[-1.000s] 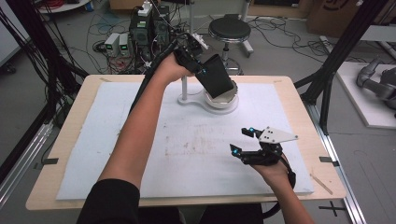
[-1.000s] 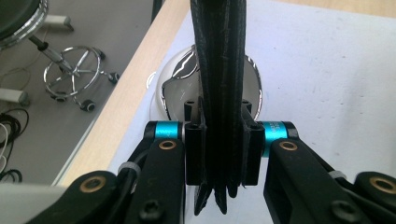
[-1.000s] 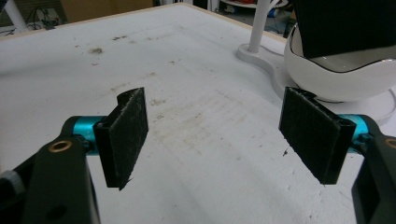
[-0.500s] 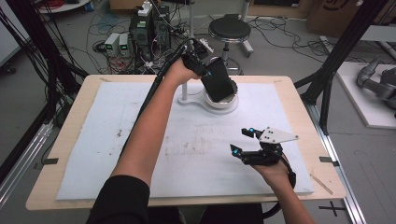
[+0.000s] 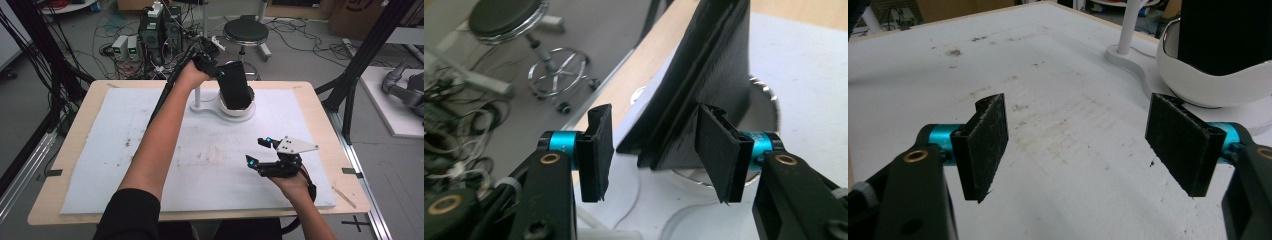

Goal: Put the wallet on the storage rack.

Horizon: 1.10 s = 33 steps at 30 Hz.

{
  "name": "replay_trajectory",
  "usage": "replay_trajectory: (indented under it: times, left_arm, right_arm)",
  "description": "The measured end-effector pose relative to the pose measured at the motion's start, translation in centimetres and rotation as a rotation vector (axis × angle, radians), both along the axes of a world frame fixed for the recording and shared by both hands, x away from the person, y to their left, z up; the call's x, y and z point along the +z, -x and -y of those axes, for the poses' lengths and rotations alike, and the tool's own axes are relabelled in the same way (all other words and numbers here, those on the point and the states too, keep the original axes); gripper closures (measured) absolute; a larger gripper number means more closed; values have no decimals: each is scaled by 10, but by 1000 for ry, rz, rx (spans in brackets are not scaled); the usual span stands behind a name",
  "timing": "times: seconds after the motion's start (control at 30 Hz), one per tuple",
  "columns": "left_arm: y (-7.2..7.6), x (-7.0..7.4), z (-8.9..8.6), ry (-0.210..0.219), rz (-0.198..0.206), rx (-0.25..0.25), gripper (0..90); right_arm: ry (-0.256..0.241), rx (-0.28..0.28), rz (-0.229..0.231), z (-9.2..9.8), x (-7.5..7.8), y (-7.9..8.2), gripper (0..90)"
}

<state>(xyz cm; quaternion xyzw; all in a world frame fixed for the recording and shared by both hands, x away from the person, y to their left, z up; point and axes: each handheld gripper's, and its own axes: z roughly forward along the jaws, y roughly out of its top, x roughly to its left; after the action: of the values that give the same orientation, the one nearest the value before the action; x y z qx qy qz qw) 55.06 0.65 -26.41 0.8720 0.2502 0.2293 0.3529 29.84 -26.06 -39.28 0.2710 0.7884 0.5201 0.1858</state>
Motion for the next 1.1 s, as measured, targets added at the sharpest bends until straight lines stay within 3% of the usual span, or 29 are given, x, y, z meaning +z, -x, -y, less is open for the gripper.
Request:
replay_trajectory:
  times: [0.23, 0.47, 0.67, 0.83, 1.0, 1.1]
  left_arm:
    - [0, 2, 4, 28, 72, 49, 507]
    - [-3, -5, 8, 31, 55, 53, 491]
    - [6, 0, 0, 76, 55, 41, 454]
    - [25, 2, -15, 127, 40, -6, 403]
    - [57, 7, -39, 259, 37, -89, 371]
    - [79, 8, -54, 314, 31, -139, 346]
  right_arm:
    - [-6, -3, -1, 1, 0, 0, 256]
    - [-8, 0, -3, 2, 0, 0, 258]
    - [-10, 3, -4, 2, 0, 0, 258]
    - [-6, -8, -15, 1, -1, -1, 258]
    - [-6, -17, -26, 3, -4, -3, 257]
    - [-8, -25, -36, 4, -4, -3, 257]
